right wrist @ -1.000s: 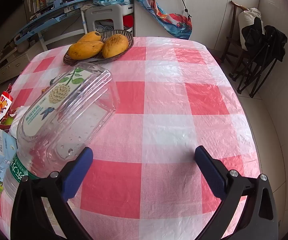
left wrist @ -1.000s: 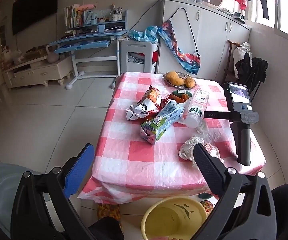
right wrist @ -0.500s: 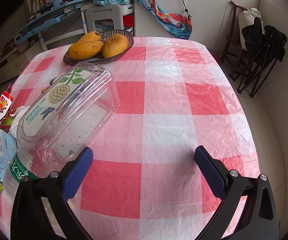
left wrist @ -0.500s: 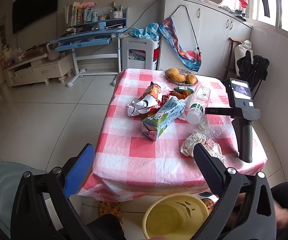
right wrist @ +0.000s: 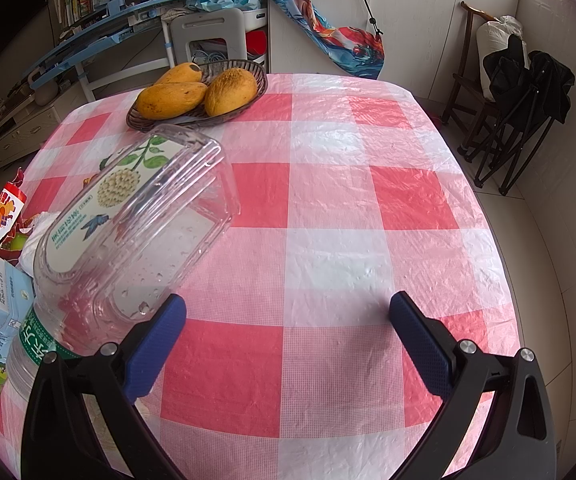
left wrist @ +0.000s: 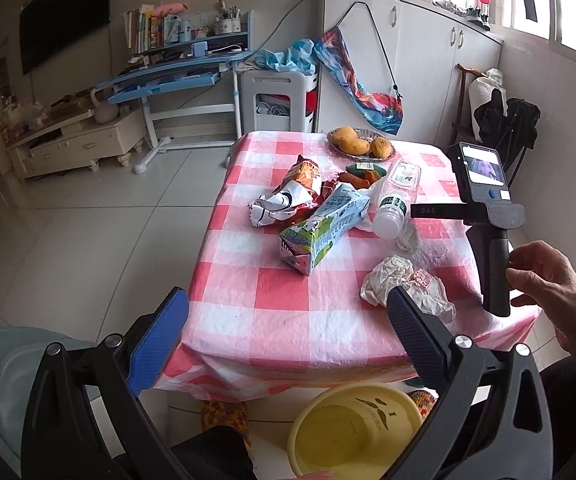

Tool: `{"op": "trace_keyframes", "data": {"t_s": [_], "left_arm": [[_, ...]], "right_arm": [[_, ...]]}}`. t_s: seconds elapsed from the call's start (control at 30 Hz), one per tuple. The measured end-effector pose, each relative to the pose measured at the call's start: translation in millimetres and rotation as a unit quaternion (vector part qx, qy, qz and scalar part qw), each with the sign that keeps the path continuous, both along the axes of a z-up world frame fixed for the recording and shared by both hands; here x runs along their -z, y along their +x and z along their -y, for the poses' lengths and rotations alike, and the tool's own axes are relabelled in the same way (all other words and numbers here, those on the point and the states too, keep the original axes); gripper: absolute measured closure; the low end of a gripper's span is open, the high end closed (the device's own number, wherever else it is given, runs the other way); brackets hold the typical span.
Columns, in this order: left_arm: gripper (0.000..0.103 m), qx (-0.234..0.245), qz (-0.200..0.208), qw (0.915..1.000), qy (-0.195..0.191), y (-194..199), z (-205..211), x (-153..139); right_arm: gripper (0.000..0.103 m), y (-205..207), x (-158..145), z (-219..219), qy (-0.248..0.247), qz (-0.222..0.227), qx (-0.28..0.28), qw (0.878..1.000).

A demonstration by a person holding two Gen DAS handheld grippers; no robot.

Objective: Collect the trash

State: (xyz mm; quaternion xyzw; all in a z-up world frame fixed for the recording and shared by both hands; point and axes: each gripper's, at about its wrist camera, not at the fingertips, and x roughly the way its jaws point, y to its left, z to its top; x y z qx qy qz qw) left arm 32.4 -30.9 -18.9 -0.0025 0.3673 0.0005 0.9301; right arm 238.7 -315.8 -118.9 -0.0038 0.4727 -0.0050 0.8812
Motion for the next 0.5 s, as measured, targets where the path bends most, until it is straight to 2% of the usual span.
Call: {"op": "trace_keyframes", "data": {"t_s": [0.27, 0.5], "left_arm": [[0.007, -0.003, -0.009, 0.9999, -0.006, 4.2, 0.4, 3.2], [0.007, 0.004, -0.018, 0.9997, 0.015, -0.3, 7.6, 9.2]], "right_arm": [[0.006, 0.0, -0.2, -0.2, 0.0, 0.0, 0.0, 1.0], [0.006, 0.0, -0.2, -0.1, 0.0, 0.0, 0.0, 1.0]]}}
